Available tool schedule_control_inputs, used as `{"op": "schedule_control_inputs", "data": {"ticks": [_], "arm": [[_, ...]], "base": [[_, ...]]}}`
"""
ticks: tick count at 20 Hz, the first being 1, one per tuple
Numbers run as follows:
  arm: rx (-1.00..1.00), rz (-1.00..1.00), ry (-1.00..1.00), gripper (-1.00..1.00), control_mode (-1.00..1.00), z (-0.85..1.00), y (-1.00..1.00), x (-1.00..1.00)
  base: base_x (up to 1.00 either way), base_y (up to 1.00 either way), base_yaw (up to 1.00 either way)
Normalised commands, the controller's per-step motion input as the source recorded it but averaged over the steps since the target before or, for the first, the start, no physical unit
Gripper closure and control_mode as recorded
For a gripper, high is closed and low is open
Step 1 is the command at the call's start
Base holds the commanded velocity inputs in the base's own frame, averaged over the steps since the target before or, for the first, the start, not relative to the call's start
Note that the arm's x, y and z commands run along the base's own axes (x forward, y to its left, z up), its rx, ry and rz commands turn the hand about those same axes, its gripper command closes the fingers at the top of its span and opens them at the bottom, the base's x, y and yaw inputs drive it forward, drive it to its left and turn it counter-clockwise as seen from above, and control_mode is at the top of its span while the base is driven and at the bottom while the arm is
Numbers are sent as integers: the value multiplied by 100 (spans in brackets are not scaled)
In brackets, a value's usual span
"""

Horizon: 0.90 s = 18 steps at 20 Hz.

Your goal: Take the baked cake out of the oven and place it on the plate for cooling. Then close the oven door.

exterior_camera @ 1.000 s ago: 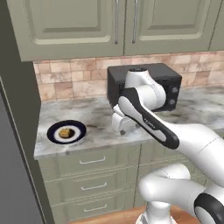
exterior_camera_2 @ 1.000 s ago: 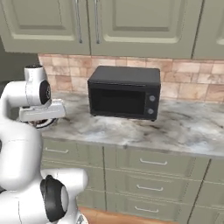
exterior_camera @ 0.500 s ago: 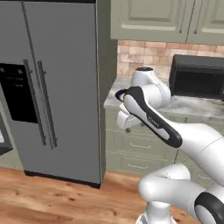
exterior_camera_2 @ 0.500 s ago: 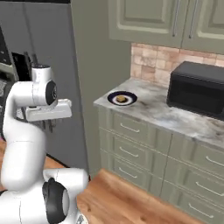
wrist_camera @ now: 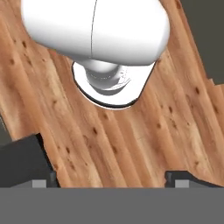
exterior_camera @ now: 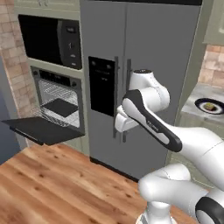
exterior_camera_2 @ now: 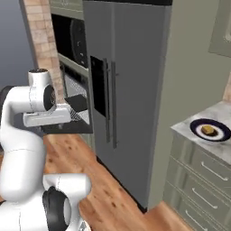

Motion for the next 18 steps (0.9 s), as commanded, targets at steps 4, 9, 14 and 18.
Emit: {"op": "schedule_control_inputs", "data": {"ticks": [4,9,14,18], "arm": [[0,0,0,-100,100,0,0,0],[0,0,0,-100,100,0,0,0],[0,0,0,-100,100,0,0,0],[0,0,0,-100,100,0,0,0]], "base": [[100,25,46],[96,21,39],[52,-2,23],[50,-16,1]]}}
